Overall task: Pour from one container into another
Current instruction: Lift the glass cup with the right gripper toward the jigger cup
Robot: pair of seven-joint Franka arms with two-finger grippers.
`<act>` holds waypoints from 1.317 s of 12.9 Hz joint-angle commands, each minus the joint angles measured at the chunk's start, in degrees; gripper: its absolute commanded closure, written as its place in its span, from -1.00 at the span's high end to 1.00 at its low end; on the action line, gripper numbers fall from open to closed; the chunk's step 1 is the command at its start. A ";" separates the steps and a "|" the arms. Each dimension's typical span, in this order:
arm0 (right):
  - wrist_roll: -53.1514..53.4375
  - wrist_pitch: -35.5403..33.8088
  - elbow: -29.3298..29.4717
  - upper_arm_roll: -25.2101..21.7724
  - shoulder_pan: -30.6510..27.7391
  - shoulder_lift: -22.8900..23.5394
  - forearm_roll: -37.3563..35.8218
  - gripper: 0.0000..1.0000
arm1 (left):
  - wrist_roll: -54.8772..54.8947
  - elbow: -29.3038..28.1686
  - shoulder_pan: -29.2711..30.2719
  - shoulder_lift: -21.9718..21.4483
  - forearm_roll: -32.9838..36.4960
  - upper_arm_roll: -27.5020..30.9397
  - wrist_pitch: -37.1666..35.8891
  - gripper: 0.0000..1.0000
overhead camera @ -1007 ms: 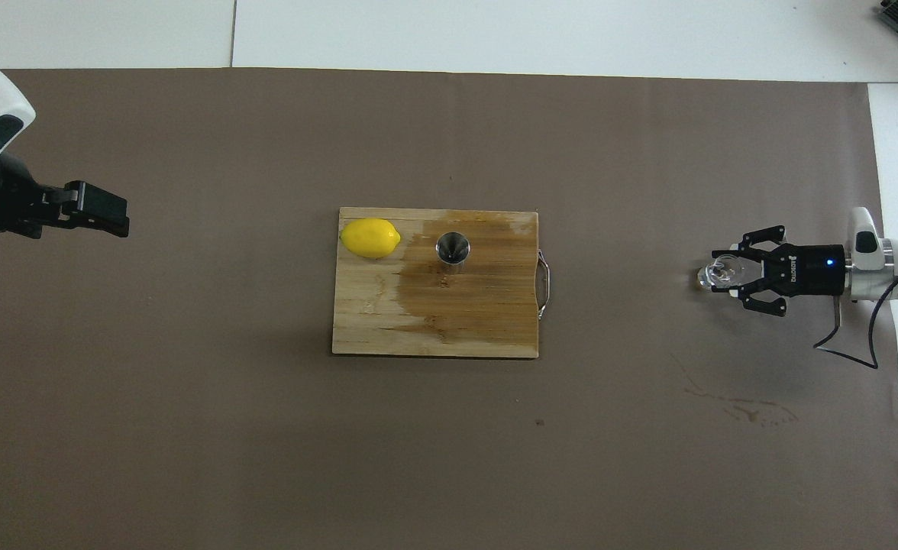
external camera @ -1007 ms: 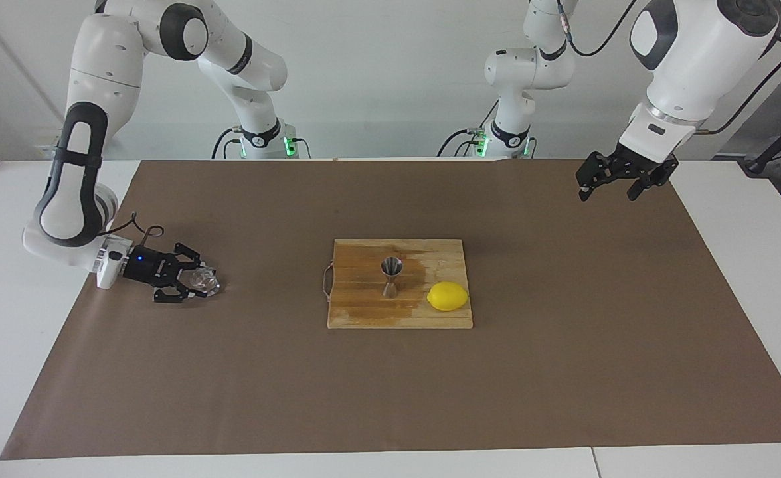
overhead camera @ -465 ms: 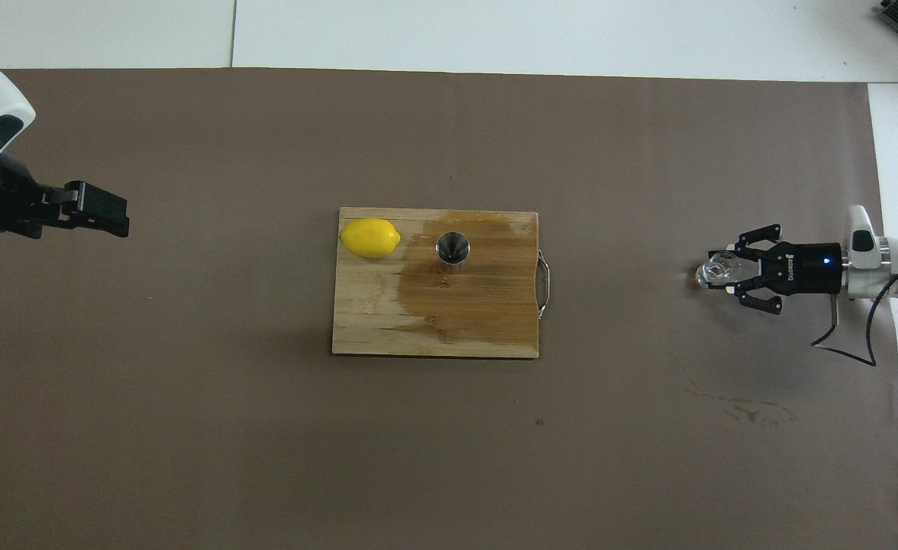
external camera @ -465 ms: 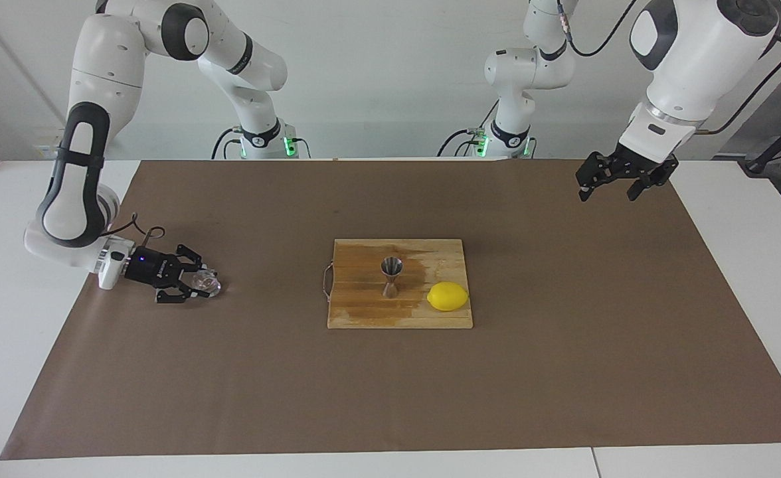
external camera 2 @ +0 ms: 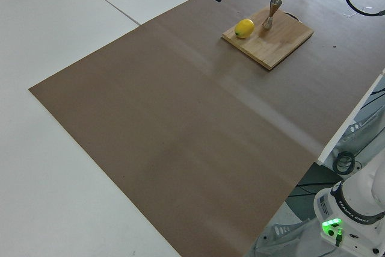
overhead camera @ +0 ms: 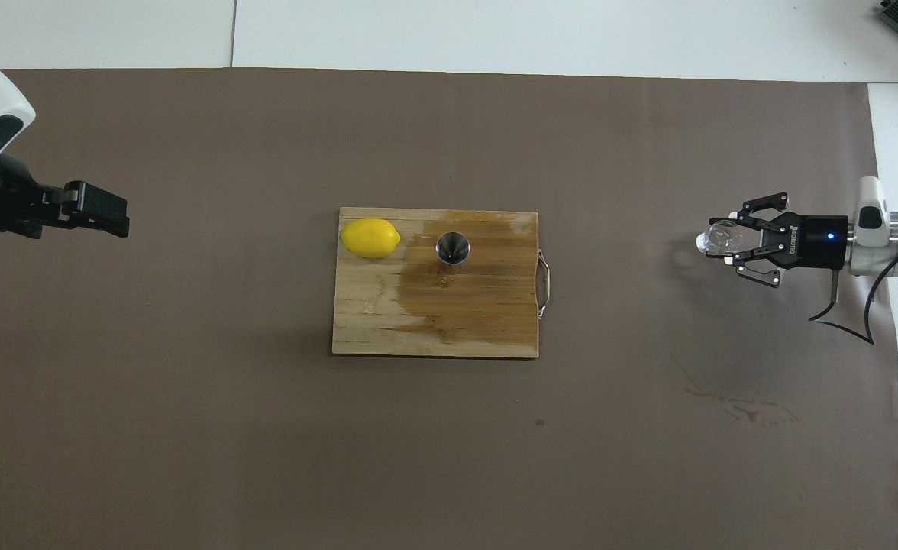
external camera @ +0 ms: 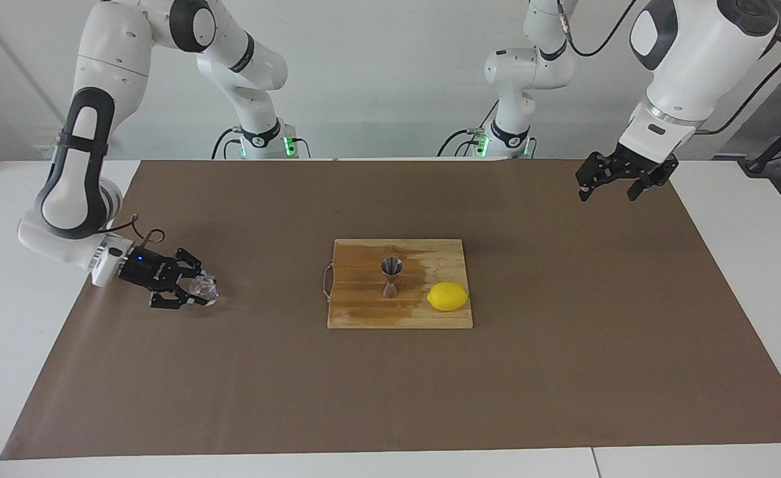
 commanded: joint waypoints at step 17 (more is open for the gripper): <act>33.89 24.22 -0.43 0.18 31.06 -8.56 1.82 -1.00 | 0.09 -2.17 -0.18 -1.78 0.92 0.26 0.52 1.00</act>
